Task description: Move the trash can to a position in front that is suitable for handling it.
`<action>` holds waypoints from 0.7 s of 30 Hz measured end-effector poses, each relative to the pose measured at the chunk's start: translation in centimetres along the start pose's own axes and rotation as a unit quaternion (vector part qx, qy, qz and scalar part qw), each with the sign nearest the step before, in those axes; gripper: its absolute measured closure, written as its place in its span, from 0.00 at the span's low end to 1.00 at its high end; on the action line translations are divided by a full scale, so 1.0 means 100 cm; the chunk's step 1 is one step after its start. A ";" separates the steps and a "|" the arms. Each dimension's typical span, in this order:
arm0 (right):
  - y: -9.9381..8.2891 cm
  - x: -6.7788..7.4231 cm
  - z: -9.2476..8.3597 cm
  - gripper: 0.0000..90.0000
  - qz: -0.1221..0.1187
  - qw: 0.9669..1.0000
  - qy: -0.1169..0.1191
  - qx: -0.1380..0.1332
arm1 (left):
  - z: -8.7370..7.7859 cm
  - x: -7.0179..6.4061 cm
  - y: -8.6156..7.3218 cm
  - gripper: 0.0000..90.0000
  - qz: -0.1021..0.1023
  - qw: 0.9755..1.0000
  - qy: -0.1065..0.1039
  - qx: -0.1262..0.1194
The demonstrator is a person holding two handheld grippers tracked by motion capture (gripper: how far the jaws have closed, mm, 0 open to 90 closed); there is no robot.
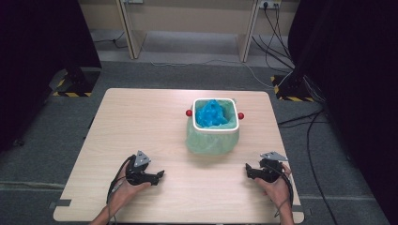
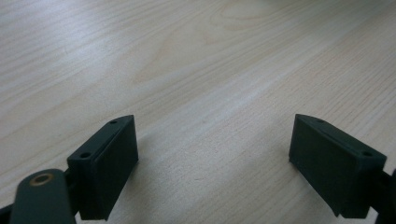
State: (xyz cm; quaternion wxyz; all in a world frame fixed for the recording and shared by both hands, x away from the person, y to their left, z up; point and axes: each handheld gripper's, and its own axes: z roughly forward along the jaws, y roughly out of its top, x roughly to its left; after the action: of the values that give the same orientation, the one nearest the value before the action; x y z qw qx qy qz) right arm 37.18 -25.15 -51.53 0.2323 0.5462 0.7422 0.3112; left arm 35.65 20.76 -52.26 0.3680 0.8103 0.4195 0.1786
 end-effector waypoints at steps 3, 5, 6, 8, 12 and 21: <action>0.000 0.000 0.000 0.15 0.000 1.000 0.000 0.000 | 0.000 0.000 0.000 0.16 0.000 1.000 0.000 0.000; 0.000 0.000 0.000 0.15 0.000 1.000 0.000 0.000 | 0.000 0.000 0.000 0.16 0.000 1.000 0.000 0.000; 0.000 0.000 0.000 0.14 0.000 1.000 0.000 0.000 | 0.000 0.000 0.000 0.16 0.000 1.000 0.000 0.000; 0.000 0.000 0.000 0.14 0.000 1.000 0.001 0.000 | 0.000 0.000 0.000 0.16 -0.001 1.000 -0.001 0.001; 0.000 -0.001 0.000 0.14 0.007 1.000 0.002 -0.002 | 0.000 0.000 0.000 0.16 0.001 1.000 -0.005 0.000; 0.004 -0.010 -0.002 0.17 0.054 0.998 0.019 -0.022 | 0.000 -0.002 0.005 0.18 -0.058 0.998 -0.032 -0.009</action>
State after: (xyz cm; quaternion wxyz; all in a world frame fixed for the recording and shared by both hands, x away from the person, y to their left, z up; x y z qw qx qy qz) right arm 37.60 -26.08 -51.12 0.2133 0.5745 0.7086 0.3497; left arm 35.76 20.38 -51.84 0.3984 0.7866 0.4519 0.1351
